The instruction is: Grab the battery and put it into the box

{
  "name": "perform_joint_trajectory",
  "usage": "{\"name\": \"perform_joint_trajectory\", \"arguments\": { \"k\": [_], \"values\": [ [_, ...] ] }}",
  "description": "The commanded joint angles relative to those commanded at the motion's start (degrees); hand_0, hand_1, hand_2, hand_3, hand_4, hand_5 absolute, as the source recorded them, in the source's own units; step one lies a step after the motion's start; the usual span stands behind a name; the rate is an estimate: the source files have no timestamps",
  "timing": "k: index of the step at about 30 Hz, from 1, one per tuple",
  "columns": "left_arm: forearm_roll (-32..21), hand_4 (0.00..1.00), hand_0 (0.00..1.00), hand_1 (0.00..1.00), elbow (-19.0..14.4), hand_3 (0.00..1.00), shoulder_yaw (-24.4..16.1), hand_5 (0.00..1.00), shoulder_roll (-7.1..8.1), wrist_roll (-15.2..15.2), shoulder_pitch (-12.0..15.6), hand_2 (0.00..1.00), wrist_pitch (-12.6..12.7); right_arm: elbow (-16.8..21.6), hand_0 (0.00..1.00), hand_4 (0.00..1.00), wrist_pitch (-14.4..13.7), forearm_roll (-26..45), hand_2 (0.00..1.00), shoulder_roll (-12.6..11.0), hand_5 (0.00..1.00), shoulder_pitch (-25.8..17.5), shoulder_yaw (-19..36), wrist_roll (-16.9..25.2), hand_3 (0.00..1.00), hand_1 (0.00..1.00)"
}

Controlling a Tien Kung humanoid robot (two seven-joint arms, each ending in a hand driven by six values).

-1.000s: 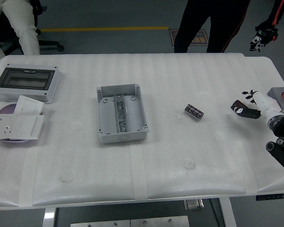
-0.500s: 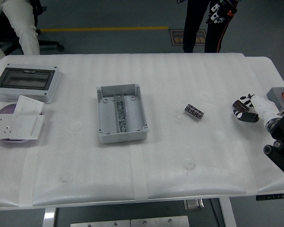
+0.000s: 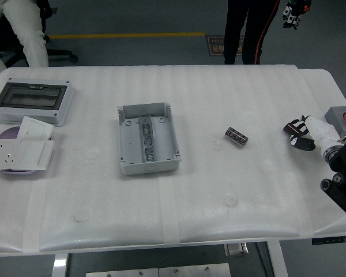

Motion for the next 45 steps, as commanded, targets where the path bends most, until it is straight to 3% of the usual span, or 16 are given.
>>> {"name": "perform_joint_trajectory", "arguments": {
  "k": [19,33,34,39,40,45],
  "values": [
    [-0.9,0.021,0.383,0.55,0.1,0.391,1.8,0.002,-0.01,0.0,-0.2,0.445,-1.3,1.3,0.677,0.438,-0.4,-0.6,0.547,0.5,0.224,-0.1,-1.7,0.2,0.693,0.541],
    [-1.1,0.021,0.389,0.554,0.1,0.394,2.1,0.002,-0.03,0.9,-0.3,0.448,-2.5,1.3,0.692,0.445,1.6,-1.1,0.557,0.6,0.225,-0.2,-2.2,-0.2,0.702,0.553],
    [-1.1,0.017,0.391,0.557,0.1,0.395,2.1,0.002,-0.02,0.9,-0.3,0.449,-2.6,1.4,0.712,0.543,1.7,-1.2,0.581,0.6,0.288,-0.2,-2.3,-0.3,0.726,0.576],
    [-1.1,0.017,0.391,0.557,0.1,0.395,2.1,0.002,0.02,1.2,-0.3,0.449,-2.9,1.6,0.712,0.543,2.5,-1.5,0.581,0.5,0.288,-0.4,-2.3,-0.5,0.726,0.576],
    [-1.1,0.012,0.392,0.559,0.1,0.397,2.1,0.002,0.03,1.2,-0.3,0.457,-2.9,1.6,0.723,0.643,2.6,-1.6,0.605,0.5,0.345,-0.5,-2.2,-0.6,0.753,0.586],
    [-1.2,0.012,0.392,0.559,0.1,0.397,2.2,0.002,0.06,1.3,-0.3,0.457,-3.0,1.9,0.723,0.643,3.0,-1.9,0.605,0.4,0.345,-0.6,-2.1,-0.8,0.753,0.586]
  ]
}}
